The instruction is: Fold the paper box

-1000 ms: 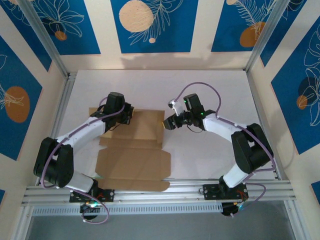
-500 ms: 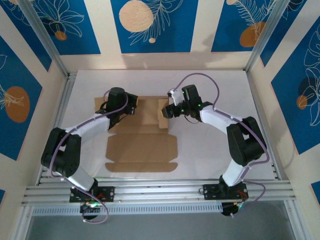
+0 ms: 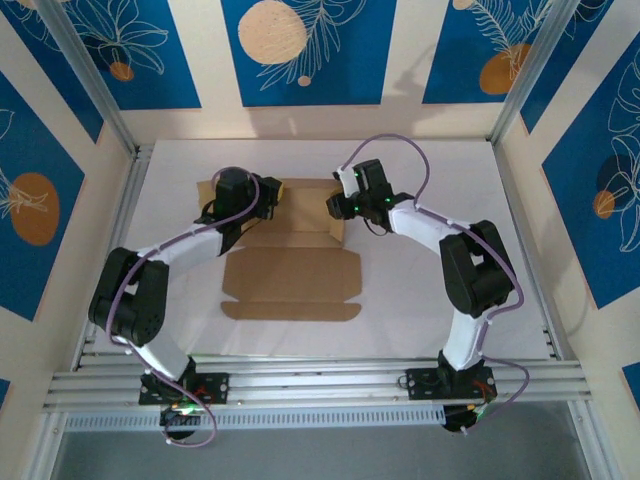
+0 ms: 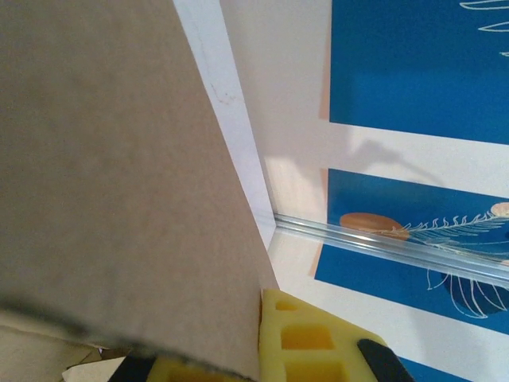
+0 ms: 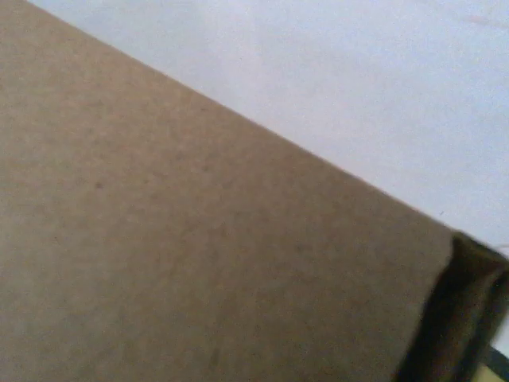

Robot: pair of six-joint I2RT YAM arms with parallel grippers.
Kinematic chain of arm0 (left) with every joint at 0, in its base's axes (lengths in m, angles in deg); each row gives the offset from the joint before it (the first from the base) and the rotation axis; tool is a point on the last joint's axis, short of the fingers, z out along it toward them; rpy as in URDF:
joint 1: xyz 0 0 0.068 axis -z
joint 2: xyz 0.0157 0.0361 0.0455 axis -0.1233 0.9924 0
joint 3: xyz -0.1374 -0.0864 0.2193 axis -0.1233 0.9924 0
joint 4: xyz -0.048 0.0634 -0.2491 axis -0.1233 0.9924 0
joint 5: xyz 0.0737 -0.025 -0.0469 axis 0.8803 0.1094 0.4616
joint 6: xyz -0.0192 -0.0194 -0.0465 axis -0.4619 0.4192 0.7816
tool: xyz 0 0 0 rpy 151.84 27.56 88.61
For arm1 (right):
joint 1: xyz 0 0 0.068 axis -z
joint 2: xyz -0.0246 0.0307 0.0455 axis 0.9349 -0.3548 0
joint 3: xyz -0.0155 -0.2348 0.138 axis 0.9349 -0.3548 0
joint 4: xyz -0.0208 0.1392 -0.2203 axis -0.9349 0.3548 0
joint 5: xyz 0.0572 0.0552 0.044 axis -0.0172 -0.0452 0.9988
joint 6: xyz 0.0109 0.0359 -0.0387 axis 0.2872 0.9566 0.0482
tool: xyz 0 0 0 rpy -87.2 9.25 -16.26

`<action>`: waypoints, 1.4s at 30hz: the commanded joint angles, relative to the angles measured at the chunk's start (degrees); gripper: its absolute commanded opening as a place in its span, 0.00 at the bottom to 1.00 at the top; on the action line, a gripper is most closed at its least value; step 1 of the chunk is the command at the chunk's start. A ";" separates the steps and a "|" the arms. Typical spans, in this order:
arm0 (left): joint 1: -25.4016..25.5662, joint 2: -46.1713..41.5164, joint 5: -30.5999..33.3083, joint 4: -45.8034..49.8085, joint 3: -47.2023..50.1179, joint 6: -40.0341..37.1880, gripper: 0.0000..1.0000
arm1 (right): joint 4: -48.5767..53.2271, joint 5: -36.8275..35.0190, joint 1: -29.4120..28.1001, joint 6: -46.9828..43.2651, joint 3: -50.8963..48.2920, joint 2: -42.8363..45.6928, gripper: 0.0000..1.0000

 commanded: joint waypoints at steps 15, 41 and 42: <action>1.36 -7.95 -6.74 -7.37 11.11 -13.37 0.00 | -18.17 -13.79 -4.54 -5.30 -16.61 8.66 0.60; 2.26 -9.69 -3.62 -10.72 18.29 -19.44 0.00 | -28.40 19.14 6.81 6.40 -31.24 20.57 0.63; 2.26 -9.69 -3.62 -10.73 18.30 -19.42 0.00 | -28.80 19.92 6.76 5.91 -31.74 20.92 0.63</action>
